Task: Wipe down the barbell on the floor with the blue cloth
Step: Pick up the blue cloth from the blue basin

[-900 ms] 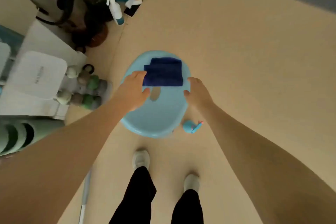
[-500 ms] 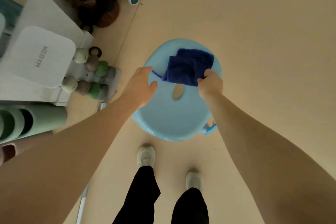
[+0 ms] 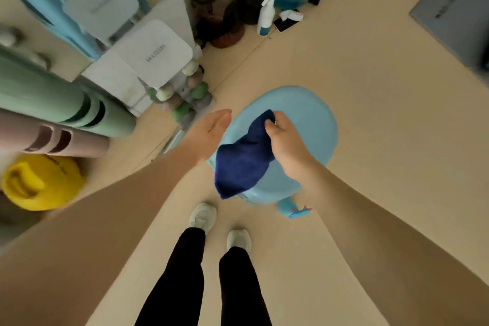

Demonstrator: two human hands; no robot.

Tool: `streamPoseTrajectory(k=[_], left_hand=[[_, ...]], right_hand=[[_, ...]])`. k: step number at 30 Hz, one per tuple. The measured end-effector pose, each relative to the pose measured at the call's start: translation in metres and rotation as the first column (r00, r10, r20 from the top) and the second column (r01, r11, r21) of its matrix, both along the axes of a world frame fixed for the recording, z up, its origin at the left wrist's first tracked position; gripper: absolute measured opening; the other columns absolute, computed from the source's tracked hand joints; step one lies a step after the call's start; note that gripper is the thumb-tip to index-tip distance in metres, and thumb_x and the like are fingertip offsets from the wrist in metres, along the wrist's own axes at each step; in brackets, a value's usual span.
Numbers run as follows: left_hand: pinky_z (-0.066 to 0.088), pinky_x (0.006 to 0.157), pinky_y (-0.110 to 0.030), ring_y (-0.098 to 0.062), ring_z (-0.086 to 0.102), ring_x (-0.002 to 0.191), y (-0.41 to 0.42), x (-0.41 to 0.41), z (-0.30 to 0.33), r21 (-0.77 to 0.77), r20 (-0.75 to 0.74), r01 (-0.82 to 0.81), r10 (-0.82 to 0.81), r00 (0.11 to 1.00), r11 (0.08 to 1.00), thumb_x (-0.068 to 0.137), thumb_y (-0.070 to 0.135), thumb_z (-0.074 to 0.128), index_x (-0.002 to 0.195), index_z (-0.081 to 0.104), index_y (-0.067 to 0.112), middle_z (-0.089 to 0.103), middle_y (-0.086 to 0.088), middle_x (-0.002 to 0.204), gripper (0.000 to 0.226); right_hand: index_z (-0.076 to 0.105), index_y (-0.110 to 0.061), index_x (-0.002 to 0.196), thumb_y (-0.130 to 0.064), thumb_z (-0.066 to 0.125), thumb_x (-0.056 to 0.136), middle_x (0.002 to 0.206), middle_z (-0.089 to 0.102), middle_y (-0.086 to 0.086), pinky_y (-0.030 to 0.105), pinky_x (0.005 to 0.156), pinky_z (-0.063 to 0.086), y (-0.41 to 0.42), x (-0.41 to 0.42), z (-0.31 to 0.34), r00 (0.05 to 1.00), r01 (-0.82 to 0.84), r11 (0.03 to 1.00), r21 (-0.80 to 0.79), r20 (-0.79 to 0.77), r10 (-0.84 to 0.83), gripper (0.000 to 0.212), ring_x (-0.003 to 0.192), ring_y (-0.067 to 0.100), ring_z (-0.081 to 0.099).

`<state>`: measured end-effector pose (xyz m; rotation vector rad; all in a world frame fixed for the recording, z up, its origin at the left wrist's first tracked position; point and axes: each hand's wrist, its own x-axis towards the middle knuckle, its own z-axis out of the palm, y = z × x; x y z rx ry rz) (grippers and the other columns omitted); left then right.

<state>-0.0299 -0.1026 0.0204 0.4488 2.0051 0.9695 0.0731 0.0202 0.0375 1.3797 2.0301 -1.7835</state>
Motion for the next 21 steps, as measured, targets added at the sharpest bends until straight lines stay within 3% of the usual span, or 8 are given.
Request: streamPoseTrajectory(k=[2, 4, 6, 9, 12, 15, 18, 21], left_hand=[[0.036, 0.102, -0.033, -0.021, 0.051, 0.115, -0.033, 0.012, 0.009, 0.057, 0.082, -0.143, 0.139, 0.987, 0.988, 0.099, 0.046, 0.024, 0.126, 0.052, 0.024, 0.054, -0.004, 0.129, 0.045], [0.039, 0.092, -0.032, -0.020, 0.055, 0.101, -0.067, 0.025, 0.017, 0.104, 0.207, -0.292, 0.267, 0.941, 0.951, 0.101, 0.043, 0.015, 0.117, 0.055, 0.023, 0.060, -0.004, 0.114, 0.048], [0.040, 0.092, -0.032, -0.019, 0.058, 0.100, -0.100, 0.032, 0.024, 0.106, 0.425, -0.451, 0.370, 0.826, 0.886, 0.098, 0.049, 0.007, 0.117, 0.055, 0.022, 0.063, -0.001, 0.107, 0.059], [0.042, 0.095, -0.031, -0.017, 0.059, 0.106, -0.145, 0.033, 0.029, 0.109, 0.639, -0.648, 0.446, 0.627, 0.754, 0.094, 0.060, 0.007, 0.118, 0.055, 0.023, 0.065, 0.001, 0.110, 0.066], [0.045, 0.089, -0.028, -0.019, 0.060, 0.107, -0.191, 0.031, 0.020, 0.090, 0.597, -0.704, 0.527, 0.604, 0.705, 0.087, 0.054, 0.043, 0.119, 0.057, 0.017, 0.066, -0.003, 0.113, 0.051], [0.050, 0.091, -0.033, -0.021, 0.063, 0.106, -0.235, 0.029, 0.004, 0.056, 0.509, -0.705, 0.587, 0.629, 0.707, 0.073, 0.036, 0.062, 0.122, 0.056, 0.014, 0.068, -0.006, 0.114, 0.054], [0.052, 0.090, -0.039, -0.025, 0.064, 0.103, -0.277, 0.020, -0.025, -0.028, 0.465, -0.804, 0.720, 0.516, 0.594, 0.075, 0.032, 0.070, 0.109, 0.058, 0.018, 0.069, -0.006, 0.104, 0.039], [0.051, 0.087, -0.040, -0.024, 0.063, 0.096, -0.308, 0.012, -0.050, -0.042, 0.436, -0.853, 0.778, 0.452, 0.520, 0.092, 0.031, 0.057, 0.094, 0.055, 0.025, 0.066, -0.001, 0.094, 0.006]], right_hand=[[0.053, -0.014, 0.110, -0.016, 0.035, 0.098, 0.098, 0.055, -0.001, 0.021, 0.082, 0.040, -0.031, -0.008, 0.014, 0.997, -0.070, 0.993, -0.096, -0.022, 0.069, 0.021, 0.095, 0.013, 0.051], [0.056, -0.015, 0.106, -0.014, 0.037, 0.098, 0.100, 0.060, 0.002, 0.025, 0.087, 0.043, -0.063, -0.020, 0.025, 0.987, -0.158, 0.975, -0.158, -0.049, 0.153, 0.021, 0.096, 0.015, 0.056], [0.059, -0.013, 0.106, -0.017, 0.038, 0.097, 0.108, 0.062, 0.008, 0.035, 0.095, 0.042, -0.095, -0.034, 0.031, 0.971, -0.239, 0.955, -0.178, -0.057, 0.232, 0.024, 0.104, 0.022, 0.056], [0.057, -0.012, 0.115, -0.020, 0.037, 0.097, 0.115, 0.060, 0.007, 0.034, 0.097, 0.041, -0.138, -0.056, 0.027, 0.971, -0.240, 0.939, -0.246, -0.055, 0.234, 0.028, 0.108, 0.020, 0.054], [0.053, -0.006, 0.121, -0.030, 0.039, 0.098, 0.126, 0.057, 0.011, 0.039, 0.108, 0.035, -0.177, -0.073, 0.011, 0.991, -0.116, 0.889, -0.443, 0.007, 0.133, 0.037, 0.117, 0.023, 0.052], [0.058, -0.005, 0.102, -0.041, 0.038, 0.097, 0.099, 0.064, 0.008, 0.034, 0.096, 0.043, -0.213, -0.082, -0.009, 0.999, -0.032, 0.687, -0.726, 0.005, 0.051, 0.041, 0.098, 0.020, 0.059], [0.060, -0.011, 0.099, -0.039, 0.038, 0.096, 0.095, 0.064, 0.004, 0.031, 0.089, 0.046, -0.253, -0.087, -0.034, 0.990, -0.134, 0.643, -0.754, -0.075, 0.118, 0.036, 0.096, 0.016, 0.060], [0.060, -0.013, 0.109, -0.032, 0.042, 0.097, 0.101, 0.064, 0.000, 0.030, 0.094, 0.045, -0.293, -0.091, -0.057, 0.972, -0.215, 0.684, -0.697, -0.087, 0.217, 0.028, 0.102, 0.011, 0.059]])
